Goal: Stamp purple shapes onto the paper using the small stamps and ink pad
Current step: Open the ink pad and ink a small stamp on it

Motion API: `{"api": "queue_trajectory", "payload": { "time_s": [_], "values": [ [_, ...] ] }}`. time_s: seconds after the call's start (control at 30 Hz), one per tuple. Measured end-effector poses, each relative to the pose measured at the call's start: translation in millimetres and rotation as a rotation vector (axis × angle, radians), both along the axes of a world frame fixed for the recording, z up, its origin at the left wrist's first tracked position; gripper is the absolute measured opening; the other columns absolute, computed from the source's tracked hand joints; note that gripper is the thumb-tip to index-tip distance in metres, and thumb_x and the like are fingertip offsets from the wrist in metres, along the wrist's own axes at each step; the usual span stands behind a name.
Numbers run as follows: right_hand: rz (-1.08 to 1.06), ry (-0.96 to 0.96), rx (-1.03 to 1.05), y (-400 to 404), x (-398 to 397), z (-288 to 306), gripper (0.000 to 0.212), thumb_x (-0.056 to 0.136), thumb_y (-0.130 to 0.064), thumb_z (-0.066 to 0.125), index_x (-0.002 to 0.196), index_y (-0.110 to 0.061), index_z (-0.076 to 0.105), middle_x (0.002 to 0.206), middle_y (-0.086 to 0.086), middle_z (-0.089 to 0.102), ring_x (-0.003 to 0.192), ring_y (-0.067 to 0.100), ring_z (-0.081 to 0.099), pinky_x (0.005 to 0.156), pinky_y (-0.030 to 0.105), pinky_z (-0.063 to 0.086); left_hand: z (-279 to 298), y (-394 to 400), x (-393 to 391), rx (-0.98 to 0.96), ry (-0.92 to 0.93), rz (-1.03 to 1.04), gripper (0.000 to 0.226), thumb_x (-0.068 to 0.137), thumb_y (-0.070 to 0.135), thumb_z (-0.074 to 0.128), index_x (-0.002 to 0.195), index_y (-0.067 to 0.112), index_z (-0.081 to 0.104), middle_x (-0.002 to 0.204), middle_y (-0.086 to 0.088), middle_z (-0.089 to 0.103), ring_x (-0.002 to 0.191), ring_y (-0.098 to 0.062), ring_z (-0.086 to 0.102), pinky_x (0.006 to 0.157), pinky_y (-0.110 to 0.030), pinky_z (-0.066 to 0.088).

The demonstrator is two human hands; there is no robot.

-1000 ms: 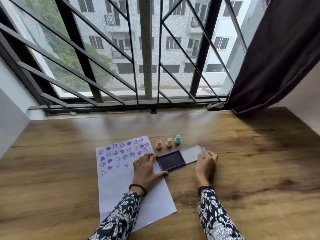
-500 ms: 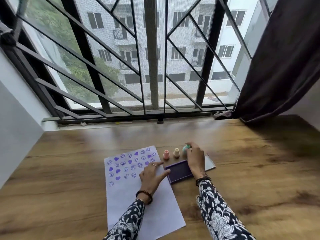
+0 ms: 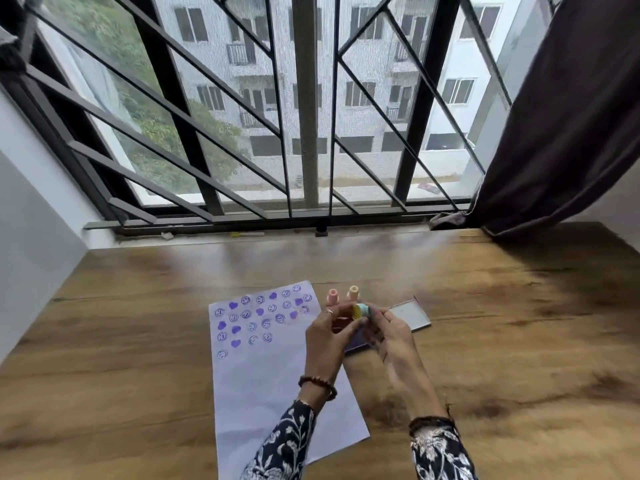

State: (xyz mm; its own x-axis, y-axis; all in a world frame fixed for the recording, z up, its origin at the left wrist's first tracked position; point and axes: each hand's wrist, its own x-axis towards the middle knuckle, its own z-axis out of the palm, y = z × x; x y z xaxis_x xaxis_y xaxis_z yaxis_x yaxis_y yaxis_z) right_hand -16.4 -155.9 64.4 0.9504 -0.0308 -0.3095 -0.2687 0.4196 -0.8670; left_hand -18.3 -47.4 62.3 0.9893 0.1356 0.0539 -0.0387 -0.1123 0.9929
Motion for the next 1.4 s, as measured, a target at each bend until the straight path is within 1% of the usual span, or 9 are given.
{"api": "queue_trajectory", "payload": {
  "time_s": [0.2, 0.37, 0.6, 0.73, 0.9, 1.03, 1.13, 1.27, 1.4],
  "values": [
    [-0.008, 0.018, 0.001, 10, -4, 2, 0.029, 0.095, -0.028, 0.045, 0.086, -0.017, 0.07, 0.074, -0.004, 0.069, 0.063, 0.004, 0.06, 0.057, 0.015, 0.05, 5, 6, -2, 0.085, -0.08, -0.014, 0.027, 0.069, 0.001, 0.074, 0.094, 0.011, 0.071, 0.085, -0.001, 0.066, 0.083, -0.019, 0.066, 0.078, -0.025, 0.055],
    [-0.104, 0.188, 0.173, 17, -4, 4, 0.027, 0.094, -0.026, 0.048, 0.079, -0.012, 0.064, 0.051, -0.003, 0.068, 0.044, 0.004, 0.061, 0.043, 0.014, 0.051, -5, 18, -4, 0.066, -0.068, 0.034, 0.027, 0.071, 0.002, 0.074, 0.096, 0.012, 0.071, 0.087, -0.005, 0.067, 0.075, -0.011, 0.065, 0.071, -0.018, 0.053],
    [-0.16, 0.236, 0.333, 8, -6, -2, 0.016, 0.091, -0.006, 0.051, 0.081, -0.007, 0.063, 0.063, 0.003, 0.068, 0.054, 0.008, 0.062, 0.044, 0.014, 0.052, -27, 39, -1, 0.078, 0.055, 0.065, 0.028, 0.076, 0.008, 0.07, 0.102, 0.017, 0.067, 0.094, 0.0, 0.066, 0.075, -0.007, 0.062, 0.065, -0.004, 0.046],
    [-0.17, 0.223, 0.322, 3, -5, -10, 0.016, 0.089, -0.004, 0.054, 0.078, -0.006, 0.066, 0.072, 0.007, 0.069, 0.063, 0.011, 0.065, 0.049, 0.015, 0.056, -32, 39, 9, 0.137, 0.118, 0.001, 0.026, 0.081, 0.012, 0.066, 0.106, 0.014, 0.064, 0.09, -0.005, 0.067, 0.072, -0.014, 0.062, 0.06, -0.008, 0.048],
    [-0.158, 0.147, -0.041, -2, -2, -18, 0.006, 0.083, 0.001, 0.061, 0.085, -0.003, 0.064, 0.081, 0.013, 0.065, 0.07, 0.017, 0.063, 0.056, 0.015, 0.057, -38, 38, 12, 0.059, 0.246, -0.034, 0.021, 0.085, 0.019, 0.061, 0.106, 0.017, 0.062, 0.066, -0.006, 0.064, 0.044, 0.0, 0.057, 0.042, -0.012, 0.045],
    [-0.084, 0.008, -0.808, -3, 0, -15, 0.014, 0.077, -0.017, 0.073, 0.088, -0.01, 0.069, 0.084, 0.008, 0.07, 0.079, 0.02, 0.066, 0.074, 0.034, 0.054, -44, 38, 10, 0.013, 0.283, -0.016, 0.014, 0.085, 0.024, 0.061, 0.099, 0.023, 0.062, 0.072, -0.002, 0.064, 0.043, -0.003, 0.056, 0.04, -0.013, 0.041],
    [0.021, -0.179, -1.188, 0, 3, -8, 0.012, 0.081, -0.018, 0.07, 0.09, -0.011, 0.068, 0.092, 0.01, 0.067, 0.085, 0.022, 0.063, 0.073, 0.029, 0.047, -47, 40, 8, 0.023, 0.262, 0.008, 0.015, 0.085, 0.022, 0.06, 0.1, 0.025, 0.061, 0.086, -0.003, 0.066, 0.049, -0.006, 0.061, 0.045, -0.013, 0.045],
    [0.164, -0.208, -1.426, 4, 0, -10, 0.013, 0.089, -0.018, 0.058, 0.098, -0.009, 0.063, 0.103, 0.012, 0.063, 0.092, 0.026, 0.062, 0.075, 0.034, 0.049, -49, 41, 8, 0.069, 0.249, -0.022, 0.016, 0.085, 0.023, 0.06, 0.1, 0.029, 0.06, 0.091, -0.002, 0.067, 0.05, -0.005, 0.062, 0.048, -0.014, 0.049],
    [0.17, -0.234, -1.453, 5, -8, -13, 0.013, 0.091, -0.018, 0.054, 0.1, -0.011, 0.062, 0.103, 0.009, 0.062, 0.09, 0.025, 0.062, 0.07, 0.031, 0.048, -48, 43, 8, 0.066, 0.232, -0.033, 0.021, 0.084, 0.021, 0.061, 0.091, 0.041, 0.059, 0.1, 0.001, 0.068, 0.05, -0.008, 0.061, 0.052, -0.02, 0.052]
  ]
}}
